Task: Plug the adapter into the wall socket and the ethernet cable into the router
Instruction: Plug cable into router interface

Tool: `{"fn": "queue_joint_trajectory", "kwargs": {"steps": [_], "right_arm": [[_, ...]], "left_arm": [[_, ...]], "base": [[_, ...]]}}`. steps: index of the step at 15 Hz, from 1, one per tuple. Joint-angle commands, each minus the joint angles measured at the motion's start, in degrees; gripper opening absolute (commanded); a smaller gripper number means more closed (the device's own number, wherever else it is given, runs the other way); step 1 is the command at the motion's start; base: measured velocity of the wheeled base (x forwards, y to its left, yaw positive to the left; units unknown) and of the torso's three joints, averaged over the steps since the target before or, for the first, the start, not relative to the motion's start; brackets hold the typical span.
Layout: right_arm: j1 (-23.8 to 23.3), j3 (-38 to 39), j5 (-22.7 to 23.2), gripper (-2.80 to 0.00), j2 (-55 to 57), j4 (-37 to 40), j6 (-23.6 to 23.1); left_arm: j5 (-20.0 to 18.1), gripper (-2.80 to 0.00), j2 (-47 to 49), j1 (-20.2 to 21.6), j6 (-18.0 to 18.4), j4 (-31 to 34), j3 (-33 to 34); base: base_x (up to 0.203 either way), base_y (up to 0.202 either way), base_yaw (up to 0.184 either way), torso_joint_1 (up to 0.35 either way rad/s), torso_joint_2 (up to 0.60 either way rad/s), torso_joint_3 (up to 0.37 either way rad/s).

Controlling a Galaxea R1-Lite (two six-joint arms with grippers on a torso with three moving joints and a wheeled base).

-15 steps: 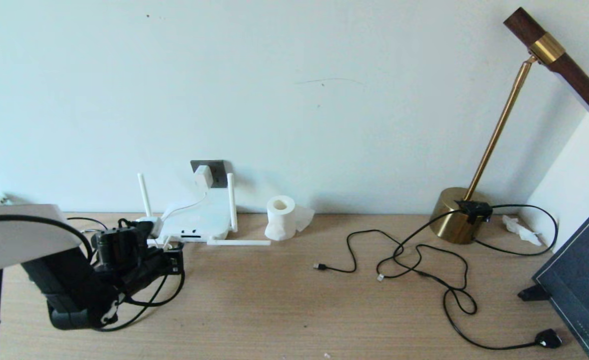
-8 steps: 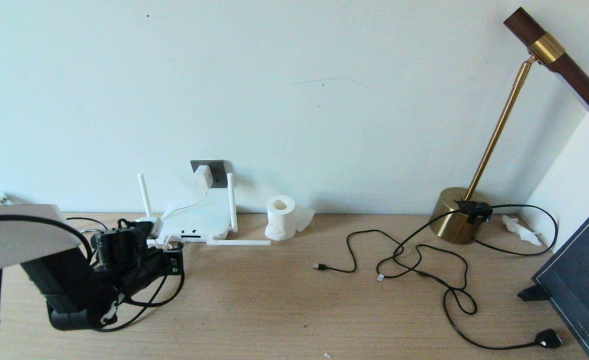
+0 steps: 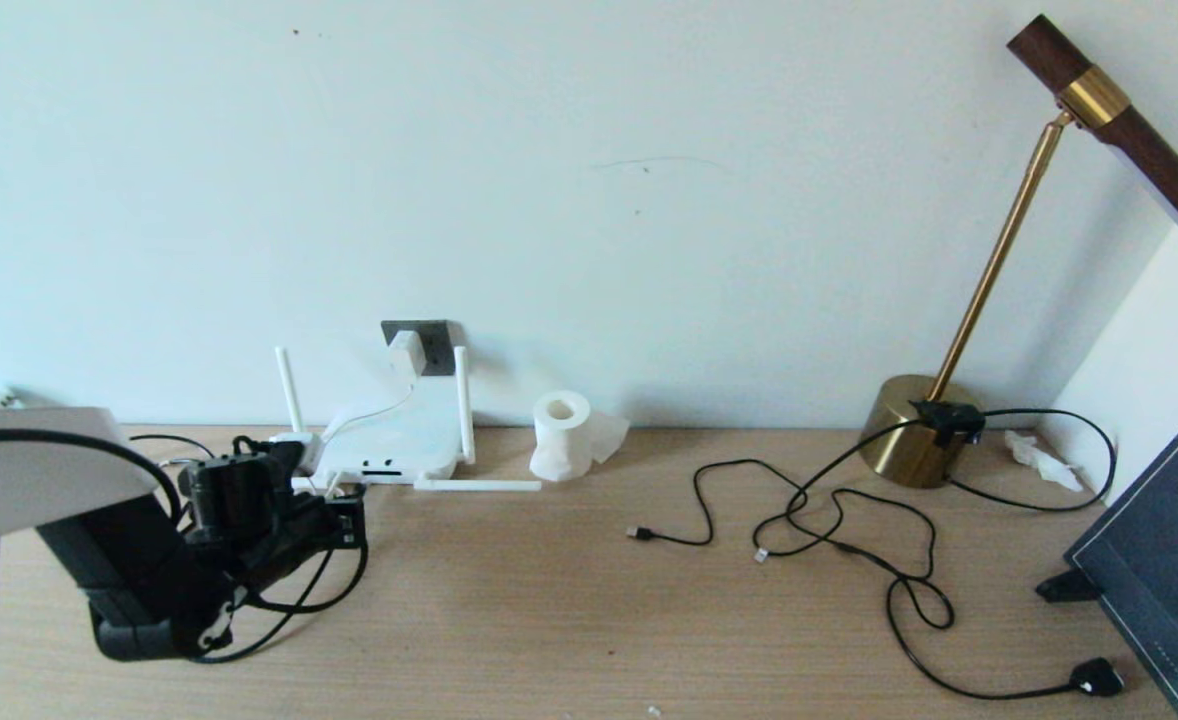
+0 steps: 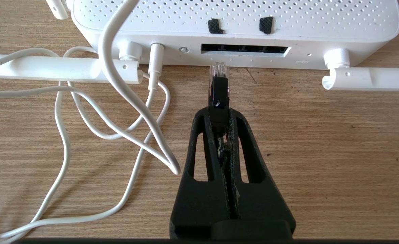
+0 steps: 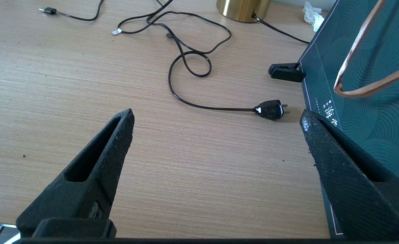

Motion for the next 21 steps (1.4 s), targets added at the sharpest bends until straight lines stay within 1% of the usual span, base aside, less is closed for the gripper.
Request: {"fn": "queue_joint_trajectory", "kwargs": {"steps": [1,21], "right_arm": [[0.0,0.0,0.0,0.00,0.1,0.1,-0.1],[0.0,0.0,0.0,0.00,0.1,0.1,-0.1]], "left_arm": [[0.1,-2.80,-0.6,0.0,0.0,-0.4,0.1],[0.0,-2.80,0.4,0.0,0.0,-0.4,-1.5]], "base": [[0.000,0.000,0.000,0.000,0.00,0.000],[0.000,0.000,0.000,0.000,0.00,0.000]]}}
